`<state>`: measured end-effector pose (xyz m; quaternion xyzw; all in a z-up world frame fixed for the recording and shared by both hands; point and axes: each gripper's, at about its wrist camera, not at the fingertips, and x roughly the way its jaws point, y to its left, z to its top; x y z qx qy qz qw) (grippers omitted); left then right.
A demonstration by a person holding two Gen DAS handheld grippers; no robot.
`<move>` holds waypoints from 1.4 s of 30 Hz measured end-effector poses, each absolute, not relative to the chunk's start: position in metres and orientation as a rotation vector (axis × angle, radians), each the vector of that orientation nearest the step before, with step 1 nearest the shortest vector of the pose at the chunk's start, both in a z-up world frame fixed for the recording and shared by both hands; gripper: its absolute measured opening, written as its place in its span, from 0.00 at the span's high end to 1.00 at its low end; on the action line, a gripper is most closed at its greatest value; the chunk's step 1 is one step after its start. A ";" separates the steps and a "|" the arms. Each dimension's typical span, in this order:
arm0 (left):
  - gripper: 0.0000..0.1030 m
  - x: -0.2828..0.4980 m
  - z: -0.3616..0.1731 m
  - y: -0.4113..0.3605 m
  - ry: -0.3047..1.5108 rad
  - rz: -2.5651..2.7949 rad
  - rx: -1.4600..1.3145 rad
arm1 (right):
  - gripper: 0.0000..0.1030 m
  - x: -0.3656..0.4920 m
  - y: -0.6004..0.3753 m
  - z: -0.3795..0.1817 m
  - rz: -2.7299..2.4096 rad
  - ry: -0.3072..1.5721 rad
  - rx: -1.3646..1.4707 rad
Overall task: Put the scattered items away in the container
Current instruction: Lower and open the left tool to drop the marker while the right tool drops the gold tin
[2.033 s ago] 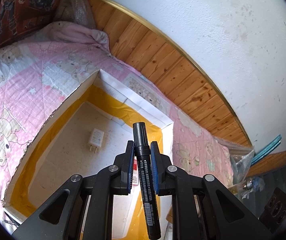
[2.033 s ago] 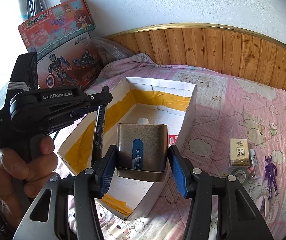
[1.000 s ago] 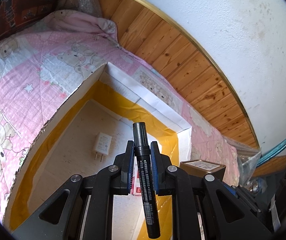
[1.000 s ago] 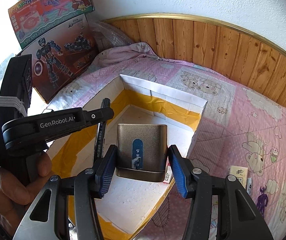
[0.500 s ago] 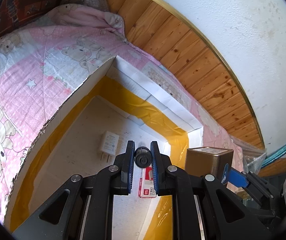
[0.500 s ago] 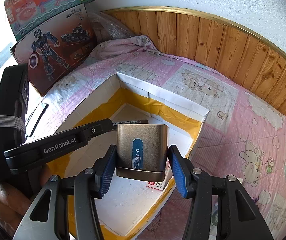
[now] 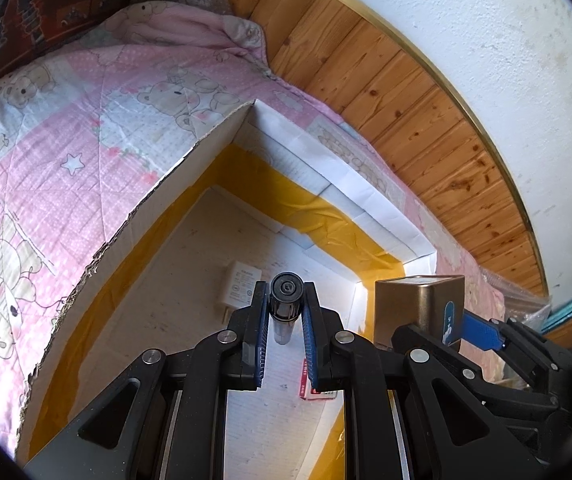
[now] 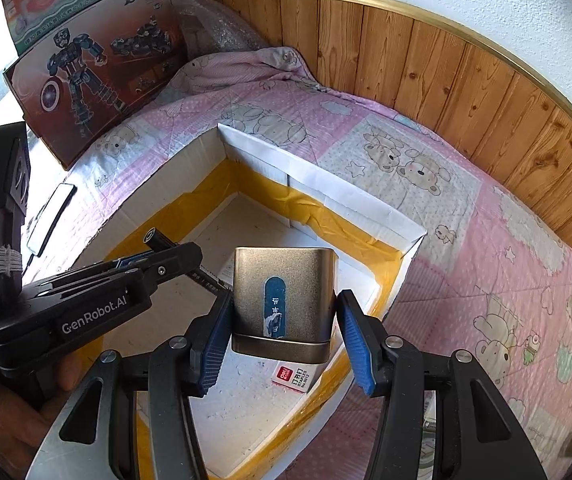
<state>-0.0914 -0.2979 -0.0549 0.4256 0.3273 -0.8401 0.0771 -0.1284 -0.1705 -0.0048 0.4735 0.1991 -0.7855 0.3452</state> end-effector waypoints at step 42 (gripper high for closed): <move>0.57 -0.094 -0.096 -0.305 1.230 -2.179 1.438 | 0.48 -0.186 -0.225 -0.069 -1.976 0.935 1.384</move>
